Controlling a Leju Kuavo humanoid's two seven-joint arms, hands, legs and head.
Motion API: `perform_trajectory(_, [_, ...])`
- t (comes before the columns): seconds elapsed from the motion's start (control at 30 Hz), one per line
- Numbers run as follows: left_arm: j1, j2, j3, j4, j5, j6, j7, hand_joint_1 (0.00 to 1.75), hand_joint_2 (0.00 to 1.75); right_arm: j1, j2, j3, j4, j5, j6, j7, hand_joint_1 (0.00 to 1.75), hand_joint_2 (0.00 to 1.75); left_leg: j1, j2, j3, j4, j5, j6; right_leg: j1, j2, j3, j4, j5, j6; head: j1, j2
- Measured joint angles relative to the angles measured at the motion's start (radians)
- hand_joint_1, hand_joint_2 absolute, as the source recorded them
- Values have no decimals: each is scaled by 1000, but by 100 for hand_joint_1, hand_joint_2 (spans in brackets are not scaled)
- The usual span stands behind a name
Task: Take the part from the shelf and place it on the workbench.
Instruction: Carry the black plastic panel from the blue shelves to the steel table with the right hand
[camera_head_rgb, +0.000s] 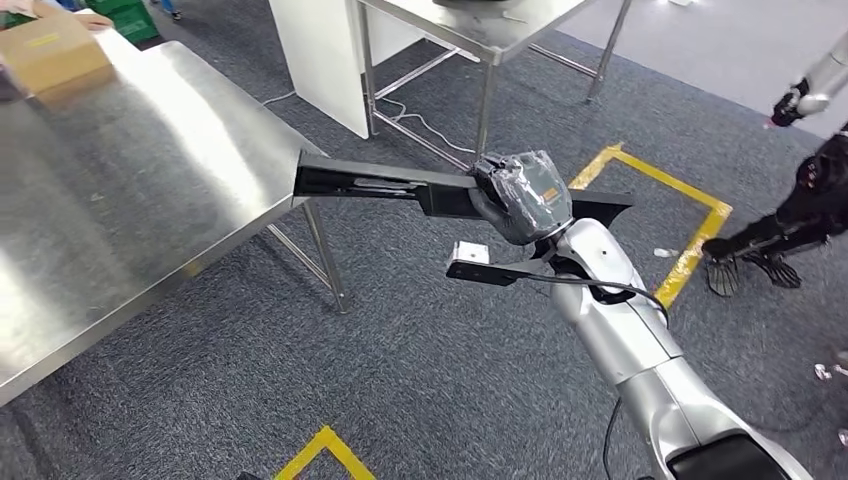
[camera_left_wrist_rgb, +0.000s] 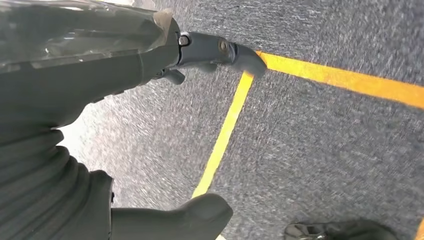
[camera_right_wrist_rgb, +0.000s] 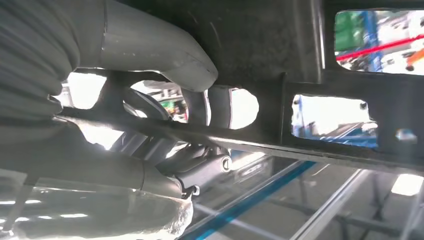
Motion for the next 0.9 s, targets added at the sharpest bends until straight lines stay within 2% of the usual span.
perform_trajectory(0.07, [-2, -1, 0, 0, 0, 0, 0, 0, 175, 7, -4, 0, 3, 0, 0, 0, 175, 175, 0, -32, 0, 1, 0, 2, -5, 20, -63, 109, -32, 3, 2, 0])
perform_trajectory(0.1, [-1, -2, 0, 0, -1, 1, 1, 0, 175, 10, -6, 0, 5, 0, 0, -1, 175, 175, 1, -49, 0, 2, 0, 1, -8, 23, -75, 116, -24, 11, 2, 0])
perform_trajectory(0.13, [0, -3, 0, 0, -2, 1, 2, 0, 175, 11, -6, 0, 6, 0, 0, -1, 175, 175, 2, -65, 0, 4, -1, 0, -11, 26, -66, 80, 1, 23, 2, 0])
perform_trajectory(0.2, [1, -4, 0, 0, -3, 2, 4, 0, 175, 9, -8, 0, 6, 0, 0, -2, 175, 175, 4, -95, -1, 13, -6, -8, -20, 53, -11, -59, 69, 43, 2, 0])
perform_trajectory(0.23, [1, -4, 0, 0, -4, 3, 4, 0, 175, 7, -8, 0, 7, 1, 0, -3, 175, 175, 5, -108, -4, 19, -10, -14, -22, 68, 14, -116, 93, 44, 2, 0])
perform_trajectory(0.27, [1, -4, 0, 0, -4, 3, 4, 0, 175, 6, -8, 0, 7, 1, 1, -3, 175, 175, 5, -119, -9, 23, -12, -20, -22, 78, 29, -146, 105, 41, 3, 0])
perform_trajectory(0.3, [2, -3, 1, 0, -5, 4, 5, 0, 175, 5, -7, 0, 8, 1, 1, -4, 175, 175, 6, -128, -13, 25, -12, -26, -18, 78, 34, -153, 106, 32, 3, 0])
perform_trajectory(0.37, [6, -3, 1, 0, -6, 4, 6, 0, 175, 2, -5, 0, 8, 2, 1, -4, 175, 175, 8, -137, -21, 26, -11, -35, -17, 59, 36, -155, 109, 17, 3, 0])
perform_trajectory(0.4, [8, -3, 1, 0, -6, 4, 7, 0, 175, 0, -4, 0, 8, 2, 1, -4, 175, 175, 8, -120, -26, 34, -17, -40, -19, 50, 38, -157, 109, 10, 2, 0])
perform_trajectory(0.43, [9, -2, 1, 0, -6, 4, 7, 0, 175, -4, -2, 0, 7, 1, 1, -4, 175, 175, 7, -91, -38, 57, -30, -45, -21, 41, 39, -159, 110, 3, -1, 0])
perform_trajectory(0.5, [6, -1, 1, 0, -6, 4, 8, 0, 175, -8, -2, -1, 8, 1, 1, -4, 175, 175, 7, -26, -86, 153, -78, -55, -19, 21, 43, -161, 107, -6, -7, 0])
perform_trajectory(0.57, [3, -1, 1, 0, -7, 4, 8, 0, 175, -9, -5, -1, 11, 2, 1, -4, 175, 175, 11, -2, -144, 260, -120, -61, -16, -6, 45, -161, 103, -13, -8, 0])
perform_trajectory(0.6, [3, -2, 1, 0, -7, 4, 8, 0, 175, -8, -6, -1, 13, 2, 2, -4, 175, 175, 12, 1, -157, 280, -121, -62, -15, -19, 46, -161, 100, -16, -8, 0])
perform_trajectory(0.63, [4, -3, 1, 0, -8, 4, 8, 0, 175, -8, -6, 0, 14, 2, 2, -4, 175, 175, 13, 6, -151, 266, -106, -62, -15, -32, 47, -161, 99, -18, -8, 0])
perform_trajectory(0.67, [5, -3, 1, 0, -8, 4, 8, 0, 175, -8, -4, 0, 14, 2, 4, -4, 175, 175, 13, 16, -127, 219, -78, -60, -15, -44, 49, -161, 97, -18, -8, 0])
perform_trajectory(0.73, [2, -2, 1, 0, -9, 4, 8, 0, 175, -10, 1, 0, 14, 2, 7, -4, 175, 175, 9, 62, -57, 95, -27, -51, -9, -66, 55, -160, 92, -12, -8, 0])
perform_trajectory(0.8, [-1, -1, 1, 0, -10, 5, 8, 0, 175, -14, 4, -2, 14, 4, 11, -4, 175, 175, 1, 84, -27, 37, -14, -39, -3, -87, 60, -161, 86, -2, -6, 0])
perform_trajectory(0.87, [-2, -1, 2, 0, -10, 6, 8, 0, 175, -17, 9, -3, 14, 5, 13, -4, 175, 175, -3, 59, -29, 33, -14, -28, 1, -109, 68, -165, 81, 7, -4, 0])
perform_trajectory(0.9, [0, -1, 2, 0, -11, 7, 9, 0, 175, -18, 13, -4, 14, 5, 13, -4, 175, 175, 0, 47, -25, 28, -11, -22, 1, -111, 69, -164, 77, 13, -3, 0])
